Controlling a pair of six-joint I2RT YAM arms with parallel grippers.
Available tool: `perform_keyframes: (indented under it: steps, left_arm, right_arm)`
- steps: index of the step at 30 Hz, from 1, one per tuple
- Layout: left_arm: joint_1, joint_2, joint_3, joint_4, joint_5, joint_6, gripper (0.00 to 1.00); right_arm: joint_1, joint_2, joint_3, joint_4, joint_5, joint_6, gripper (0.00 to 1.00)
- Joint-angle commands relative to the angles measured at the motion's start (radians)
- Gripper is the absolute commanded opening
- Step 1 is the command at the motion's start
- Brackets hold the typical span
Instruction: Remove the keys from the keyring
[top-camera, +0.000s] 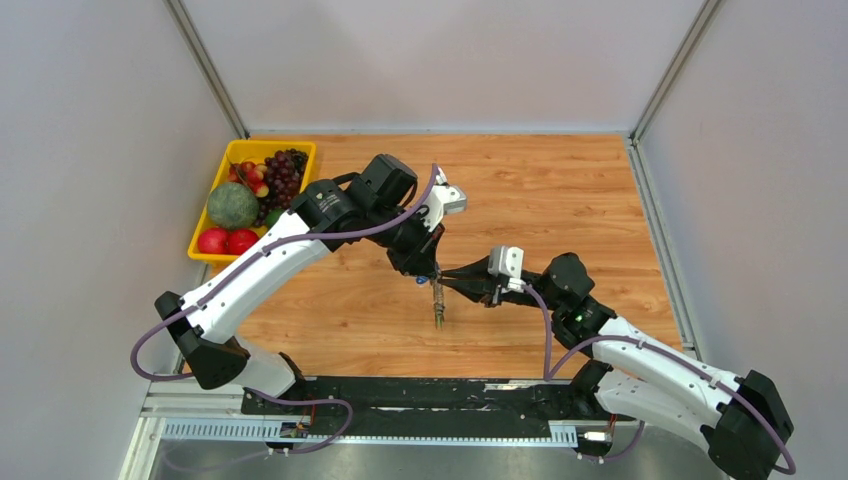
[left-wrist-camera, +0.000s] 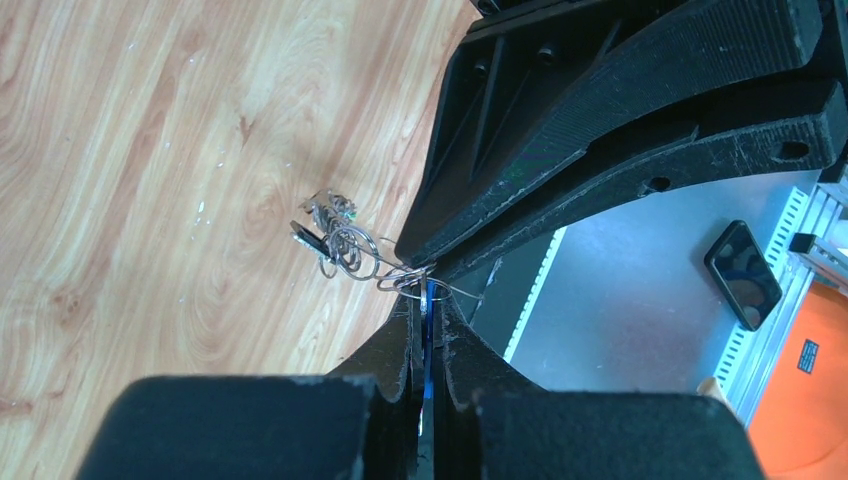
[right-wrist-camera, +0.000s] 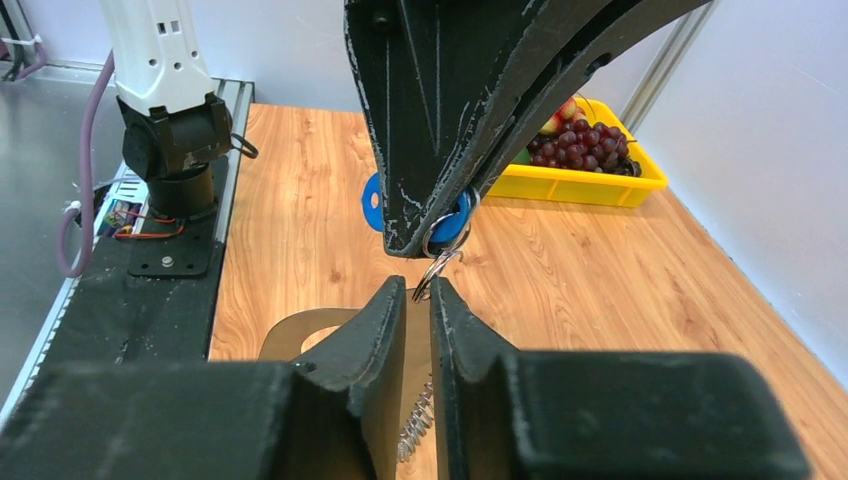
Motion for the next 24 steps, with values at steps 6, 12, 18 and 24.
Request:
perform_keyframes:
  steps: [6, 12, 18, 24]
  left_arm:
    - [-0.007, -0.012, 0.045, 0.009, -0.031, 0.031, 0.0]
    - [-0.009, -0.01, 0.032, 0.009, -0.051, 0.034, 0.0]
    - [-0.015, -0.016, 0.039, 0.005, -0.08, 0.044, 0.0]
    - [-0.024, -0.011, 0.04, -0.01, -0.105, 0.068, 0.0]
  right_arm:
    - [0.004, 0.016, 0.089, -0.061, -0.064, 0.036, 0.0]
    - [-0.01, 0.143, 0.264, -0.278, -0.072, 0.217, 0.0]
    - [-0.058, 0.247, 0.331, -0.316, -0.156, 0.429, 0.0]
    - [-0.117, 0.317, 0.382, -0.313, -0.265, 0.639, 0.24]
